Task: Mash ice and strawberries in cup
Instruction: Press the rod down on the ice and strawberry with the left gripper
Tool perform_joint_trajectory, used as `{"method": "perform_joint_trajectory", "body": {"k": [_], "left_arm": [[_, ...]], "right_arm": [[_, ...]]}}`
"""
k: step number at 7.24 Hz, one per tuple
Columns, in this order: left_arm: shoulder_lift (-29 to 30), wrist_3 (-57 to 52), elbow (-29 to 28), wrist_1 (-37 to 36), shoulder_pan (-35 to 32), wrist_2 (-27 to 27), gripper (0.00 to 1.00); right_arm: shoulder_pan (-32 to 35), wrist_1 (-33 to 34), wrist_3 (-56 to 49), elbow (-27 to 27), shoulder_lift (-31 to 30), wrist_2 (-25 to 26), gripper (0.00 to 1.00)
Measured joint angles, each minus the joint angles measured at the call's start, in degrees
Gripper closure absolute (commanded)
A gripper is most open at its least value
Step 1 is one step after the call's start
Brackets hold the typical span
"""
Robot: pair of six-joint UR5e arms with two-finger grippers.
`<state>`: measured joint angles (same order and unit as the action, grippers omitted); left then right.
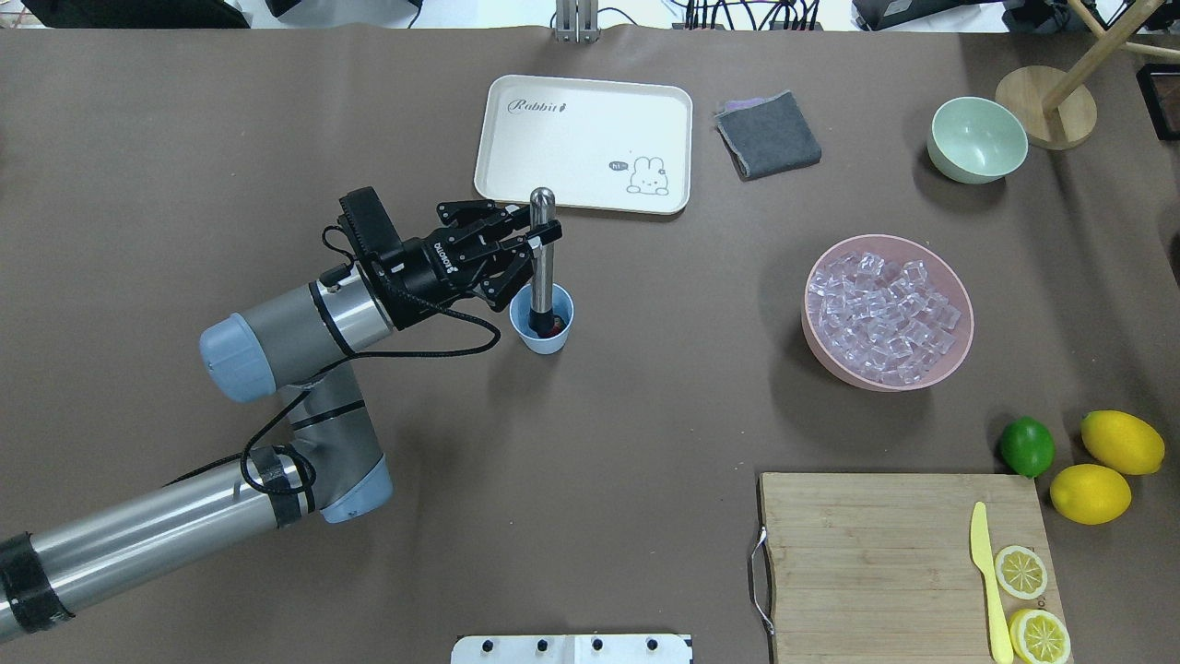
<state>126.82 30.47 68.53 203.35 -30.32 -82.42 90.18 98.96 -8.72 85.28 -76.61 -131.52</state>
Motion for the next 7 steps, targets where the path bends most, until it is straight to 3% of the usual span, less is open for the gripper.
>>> {"method": "perform_joint_trajectory", "body": {"k": [7], "left_arm": [[-0.3, -0.1, -2.1, -0.1, 2.1, 0.6, 1.0]], "right_arm": [[0.0, 0.0, -0.2, -0.3, -0.1, 0.1, 0.01]]}}
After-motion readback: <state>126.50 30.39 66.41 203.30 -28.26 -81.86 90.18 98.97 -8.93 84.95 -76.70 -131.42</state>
